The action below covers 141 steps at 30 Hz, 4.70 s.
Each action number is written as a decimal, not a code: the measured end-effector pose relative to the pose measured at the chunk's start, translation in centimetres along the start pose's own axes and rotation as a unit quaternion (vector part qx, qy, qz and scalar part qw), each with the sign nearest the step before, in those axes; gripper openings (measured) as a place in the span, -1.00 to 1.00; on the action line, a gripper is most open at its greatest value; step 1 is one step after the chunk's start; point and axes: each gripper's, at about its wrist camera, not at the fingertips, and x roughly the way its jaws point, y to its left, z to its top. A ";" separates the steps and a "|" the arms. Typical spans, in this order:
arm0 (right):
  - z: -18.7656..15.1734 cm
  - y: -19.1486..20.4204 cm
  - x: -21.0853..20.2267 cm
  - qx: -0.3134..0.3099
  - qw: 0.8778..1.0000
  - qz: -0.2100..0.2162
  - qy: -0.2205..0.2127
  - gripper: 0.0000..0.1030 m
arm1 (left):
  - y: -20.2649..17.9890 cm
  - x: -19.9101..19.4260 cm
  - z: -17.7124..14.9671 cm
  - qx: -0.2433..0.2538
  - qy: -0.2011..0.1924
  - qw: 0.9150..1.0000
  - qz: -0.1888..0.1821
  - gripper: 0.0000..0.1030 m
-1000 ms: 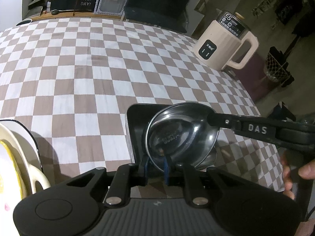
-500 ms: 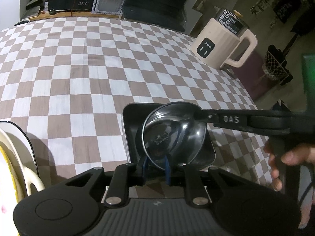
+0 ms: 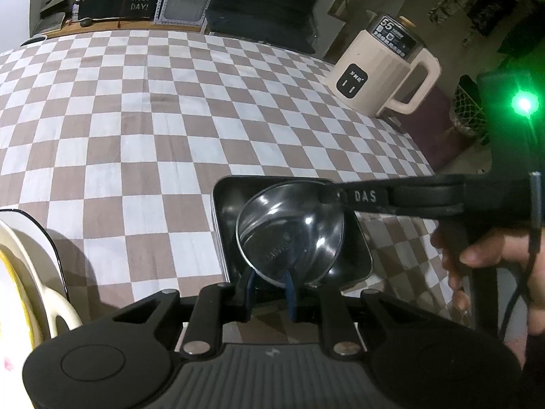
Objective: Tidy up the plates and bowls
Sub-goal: 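Open both grippers and release the round steel bowl inside the trays, then close both grippers on the rim of the stacked square steel trays, then carry the stacked steel trays with both grippers onto the cream plate stack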
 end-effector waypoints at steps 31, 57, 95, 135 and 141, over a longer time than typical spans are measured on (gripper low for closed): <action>-3.4 -5.7 -5.9 0.103 0.992 0.050 -0.056 0.20 | 3.2 -0.2 5.4 -0.024 -0.050 0.996 0.065 0.18; -3.3 -4.5 -2.7 0.053 0.996 0.066 0.028 -0.66 | 3.3 1.5 3.1 0.015 0.018 0.998 0.054 -0.21; -5.5 -8.7 0.1 0.084 0.970 0.229 -0.010 -0.79 | 7.0 2.1 1.7 -0.112 0.008 0.989 -0.092 -0.76; -1.9 -2.2 -7.7 0.123 0.924 0.336 -0.134 -0.84 | 10.7 -16.6 -0.2 -0.138 -0.183 0.967 -0.112 -0.86; -1.6 0.4 -8.5 0.105 0.921 0.352 -0.127 -0.84 | 13.3 -18.7 -1.9 -0.164 -0.199 0.961 -0.098 -0.86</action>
